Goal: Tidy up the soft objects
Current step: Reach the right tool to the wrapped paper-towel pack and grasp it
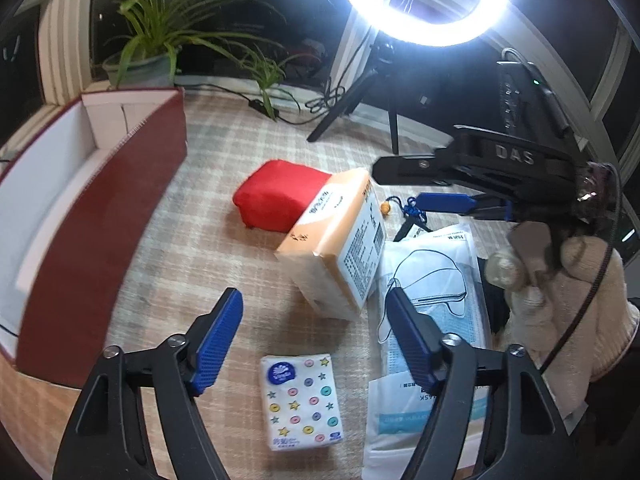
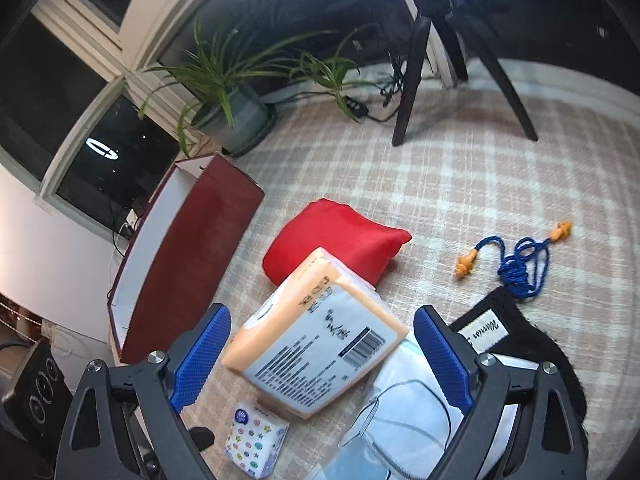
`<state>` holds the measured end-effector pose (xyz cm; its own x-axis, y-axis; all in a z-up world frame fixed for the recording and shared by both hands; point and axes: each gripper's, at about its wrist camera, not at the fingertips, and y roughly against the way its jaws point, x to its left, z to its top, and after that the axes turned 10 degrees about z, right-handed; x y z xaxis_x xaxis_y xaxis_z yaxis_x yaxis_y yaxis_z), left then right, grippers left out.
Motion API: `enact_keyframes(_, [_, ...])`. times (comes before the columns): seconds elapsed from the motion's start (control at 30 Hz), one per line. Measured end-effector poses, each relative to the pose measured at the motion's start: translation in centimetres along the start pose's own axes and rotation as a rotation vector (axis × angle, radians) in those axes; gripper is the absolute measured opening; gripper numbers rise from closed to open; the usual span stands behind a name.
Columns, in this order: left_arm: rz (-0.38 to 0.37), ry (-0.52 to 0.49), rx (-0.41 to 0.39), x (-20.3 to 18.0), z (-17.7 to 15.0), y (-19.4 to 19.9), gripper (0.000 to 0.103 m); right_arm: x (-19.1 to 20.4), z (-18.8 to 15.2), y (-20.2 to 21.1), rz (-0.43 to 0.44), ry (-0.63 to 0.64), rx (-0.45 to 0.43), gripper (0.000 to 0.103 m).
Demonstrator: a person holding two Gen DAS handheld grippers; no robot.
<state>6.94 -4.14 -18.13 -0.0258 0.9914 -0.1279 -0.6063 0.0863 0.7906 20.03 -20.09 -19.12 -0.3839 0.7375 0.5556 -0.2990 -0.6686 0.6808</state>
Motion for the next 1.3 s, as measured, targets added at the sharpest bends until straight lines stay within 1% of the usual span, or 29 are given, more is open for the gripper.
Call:
enact_keyframes(0.1, [-0.025,0.012,0.032,-0.2,0.0,-1.0,0.068,-0.8,0.5,-0.8,0.025,-0.025,0.004,0.090])
enact_keyframes(0.17, [-0.036,0.021,0.054,-0.4,-0.1,-1.8,0.064,-1.1,0.8,-1.3,0.032,-0.031,0.011,0.090])
enact_keyframes(0.23, [-0.044,0.027,0.069,-0.5,-0.1,-2.4,0.057,-1.2,1.0,-1.7,0.030,-0.030,0.021,0.090])
enact_keyframes(0.37, [-0.062,0.052,0.099,-0.5,-0.1,-3.6,0.055,-1.5,1.4,-2.7,0.035,-0.039,0.046,0.090])
enact_keyframes(0.43, [-0.073,0.063,0.113,-0.5,0.0,-4.2,0.050,-1.8,1.5,-3.1,0.037,-0.045,0.056,0.090])
enact_keyframes(0.5, [-0.080,0.066,0.118,-0.6,0.1,-4.5,0.050,-1.9,1.4,-3.6,0.031,-0.046,0.067,0.089])
enact_keyframes(0.57, [-0.086,0.069,0.123,-0.7,0.1,-4.7,0.049,-1.9,1.4,-4.0,0.032,-0.047,0.080,0.088])
enact_keyframes(0.6, [-0.090,0.072,0.125,-0.7,0.2,-4.9,0.047,-1.9,1.3,-4.2,0.033,-0.047,0.086,0.085])
enact_keyframes(0.63, [-0.095,0.074,0.128,-0.7,0.3,-5.0,0.043,-1.9,1.3,-4.4,0.031,-0.047,0.094,0.082])
enact_keyframes(0.7, [-0.100,0.079,0.136,-0.7,0.4,-5.3,0.036,-2.1,1.2,-4.9,0.032,-0.052,0.105,0.080])
enact_keyframes(0.8, [-0.098,0.087,0.135,-0.6,0.6,-5.5,0.035,-2.3,1.0,-4.9,0.040,-0.073,0.102,0.079])
enact_keyframes(0.87, [-0.093,0.085,0.134,-0.6,0.5,-5.5,0.030,-2.5,1.0,-4.9,0.045,-0.086,0.101,0.078])
enact_keyframes(0.97, [-0.094,0.090,0.134,-0.4,0.6,-5.6,0.029,-2.5,0.8,-4.8,0.046,-0.100,0.098,0.076])
enact_keyframes(1.07, [-0.080,0.090,0.123,-0.4,0.8,-5.4,0.029,-2.3,0.5,-4.4,0.055,-0.112,0.092,0.075])
enact_keyframes(1.3, [-0.075,0.080,0.079,0.1,0.9,-4.1,0.029,-1.5,-0.1,-2.8,0.078,-0.140,0.051,0.074])
